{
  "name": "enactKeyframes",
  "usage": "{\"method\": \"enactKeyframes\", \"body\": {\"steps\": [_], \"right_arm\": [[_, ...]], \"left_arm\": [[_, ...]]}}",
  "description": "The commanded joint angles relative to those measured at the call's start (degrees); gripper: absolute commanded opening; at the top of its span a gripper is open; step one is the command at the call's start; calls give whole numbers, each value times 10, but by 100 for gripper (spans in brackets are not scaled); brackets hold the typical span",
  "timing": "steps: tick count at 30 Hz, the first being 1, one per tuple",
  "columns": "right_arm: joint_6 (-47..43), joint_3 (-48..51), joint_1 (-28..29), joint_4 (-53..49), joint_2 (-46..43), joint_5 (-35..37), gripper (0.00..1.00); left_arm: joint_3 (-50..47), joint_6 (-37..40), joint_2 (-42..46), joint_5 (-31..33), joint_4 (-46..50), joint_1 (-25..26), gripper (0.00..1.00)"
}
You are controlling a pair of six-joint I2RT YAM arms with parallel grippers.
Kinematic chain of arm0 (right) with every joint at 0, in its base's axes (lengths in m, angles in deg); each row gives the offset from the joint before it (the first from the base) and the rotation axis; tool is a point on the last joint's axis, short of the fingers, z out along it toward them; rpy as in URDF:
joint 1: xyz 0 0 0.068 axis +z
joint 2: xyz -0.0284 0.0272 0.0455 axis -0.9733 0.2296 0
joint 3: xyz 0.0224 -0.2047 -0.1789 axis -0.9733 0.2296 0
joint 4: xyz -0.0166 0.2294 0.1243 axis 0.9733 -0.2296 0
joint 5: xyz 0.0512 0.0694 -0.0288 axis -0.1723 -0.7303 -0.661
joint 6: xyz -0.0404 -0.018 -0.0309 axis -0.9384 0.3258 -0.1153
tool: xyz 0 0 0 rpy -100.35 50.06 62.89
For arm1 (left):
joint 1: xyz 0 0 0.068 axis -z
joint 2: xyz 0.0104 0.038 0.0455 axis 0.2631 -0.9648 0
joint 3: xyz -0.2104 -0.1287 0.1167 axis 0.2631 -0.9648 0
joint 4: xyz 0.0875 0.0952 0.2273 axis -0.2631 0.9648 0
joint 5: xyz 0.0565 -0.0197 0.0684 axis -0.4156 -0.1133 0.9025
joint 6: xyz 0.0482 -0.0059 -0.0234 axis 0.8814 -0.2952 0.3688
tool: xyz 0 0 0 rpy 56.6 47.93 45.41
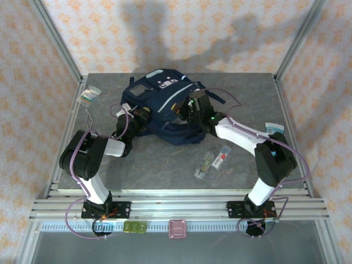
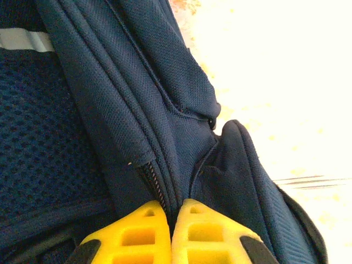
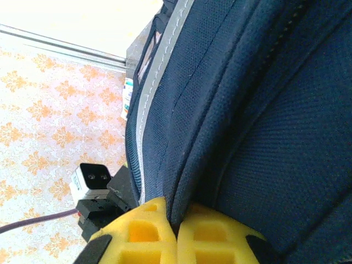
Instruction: Pack the student bag
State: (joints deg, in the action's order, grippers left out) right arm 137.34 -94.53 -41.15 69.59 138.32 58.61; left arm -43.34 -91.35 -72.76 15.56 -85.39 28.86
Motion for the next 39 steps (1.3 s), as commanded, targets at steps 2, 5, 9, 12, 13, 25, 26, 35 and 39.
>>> {"method": "enactKeyframes", "body": {"steps": [2, 5, 9, 12, 13, 25, 26, 35, 39], "right_arm": [[-53, -35, -8, -19, -13, 21, 0], [-90, -76, -18, -94, 5, 49, 13], [-126, -112, -18, -162, 10, 88, 31], [-135, -100, -12, -196, -25, 138, 36], [-140, -92, -1, -212, -41, 166, 36], [-135, -47, 107, -265, -60, 229, 37], [-135, -62, 112, -273, -49, 232, 37], [-115, -121, 116, -320, 4, 221, 37], [-113, -137, 116, -323, 14, 221, 36]], "left_arm": [[18, -43, 18, -34, -88, 4, 0], [22, -59, 46, -42, -73, 7, 0], [44, -66, 81, -47, -25, 19, 0], [60, -63, 103, -30, 13, 26, 0], [65, -57, 110, -26, 25, 28, 0], [80, -56, 112, -26, 45, 34, 0], [81, -55, 112, -26, 46, 35, 0], [74, -54, 113, -27, 39, 37, 0], [72, -56, 109, -28, 31, 36, 0]]}}
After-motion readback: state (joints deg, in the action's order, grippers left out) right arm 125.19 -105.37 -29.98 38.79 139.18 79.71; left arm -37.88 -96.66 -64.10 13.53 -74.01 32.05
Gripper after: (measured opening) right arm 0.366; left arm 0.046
